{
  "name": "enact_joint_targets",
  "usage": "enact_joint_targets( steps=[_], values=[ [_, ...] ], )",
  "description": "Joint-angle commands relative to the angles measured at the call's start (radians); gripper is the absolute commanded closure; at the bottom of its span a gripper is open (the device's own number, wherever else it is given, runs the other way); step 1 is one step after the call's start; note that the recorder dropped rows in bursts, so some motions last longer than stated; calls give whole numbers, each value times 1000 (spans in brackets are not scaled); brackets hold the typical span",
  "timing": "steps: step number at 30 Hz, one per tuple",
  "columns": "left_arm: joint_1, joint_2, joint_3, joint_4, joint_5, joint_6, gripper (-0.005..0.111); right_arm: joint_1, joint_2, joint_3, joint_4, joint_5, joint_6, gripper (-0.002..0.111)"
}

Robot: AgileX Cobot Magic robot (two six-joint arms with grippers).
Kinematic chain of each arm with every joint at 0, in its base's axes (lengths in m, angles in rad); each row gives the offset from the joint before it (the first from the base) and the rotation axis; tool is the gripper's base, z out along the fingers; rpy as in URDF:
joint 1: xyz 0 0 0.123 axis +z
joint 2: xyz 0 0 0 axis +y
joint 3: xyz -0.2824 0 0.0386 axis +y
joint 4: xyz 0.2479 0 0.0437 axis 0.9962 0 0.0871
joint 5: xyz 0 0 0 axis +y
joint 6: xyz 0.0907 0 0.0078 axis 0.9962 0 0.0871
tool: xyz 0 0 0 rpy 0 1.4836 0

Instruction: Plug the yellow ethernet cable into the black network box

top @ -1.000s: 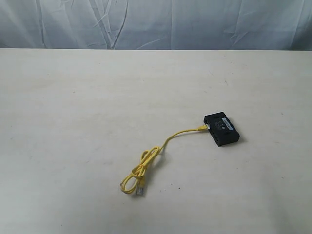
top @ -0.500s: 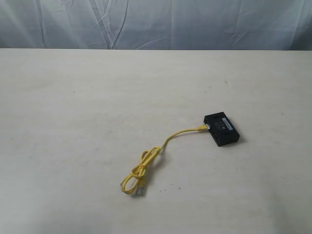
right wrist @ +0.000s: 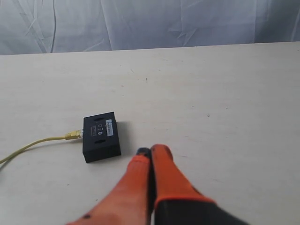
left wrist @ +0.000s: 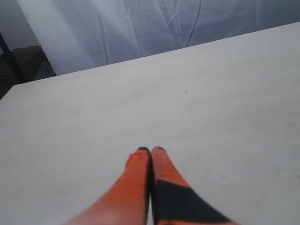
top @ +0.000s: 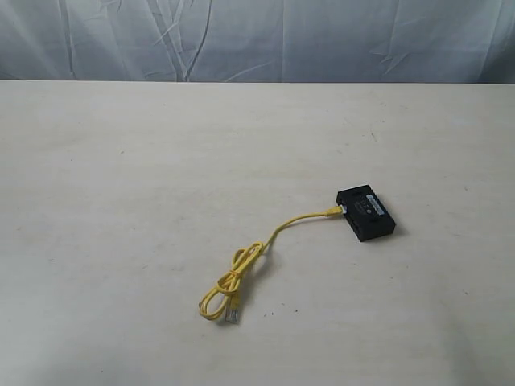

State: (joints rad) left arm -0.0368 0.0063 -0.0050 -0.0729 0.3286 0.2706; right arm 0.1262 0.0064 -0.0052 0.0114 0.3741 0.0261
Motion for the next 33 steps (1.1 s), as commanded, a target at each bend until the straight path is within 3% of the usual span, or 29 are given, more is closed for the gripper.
enact_joint_targets(
  steps=[1,12,20,33],
  values=[
    [56,-6,5,1,-15,-2,106,3,-6,5,0,-11,3,109],
    [55,-6,5,-18,-19,-15,106,3,-6,5,-1,-11,3,109],
    [55,-6,5,-19,-120,-235,106,3,-6,5,-1,-13,3,109],
    [55,-6,5,-5,-97,-242,106,3,-6,5,-1,-13,3,109]
  ],
)
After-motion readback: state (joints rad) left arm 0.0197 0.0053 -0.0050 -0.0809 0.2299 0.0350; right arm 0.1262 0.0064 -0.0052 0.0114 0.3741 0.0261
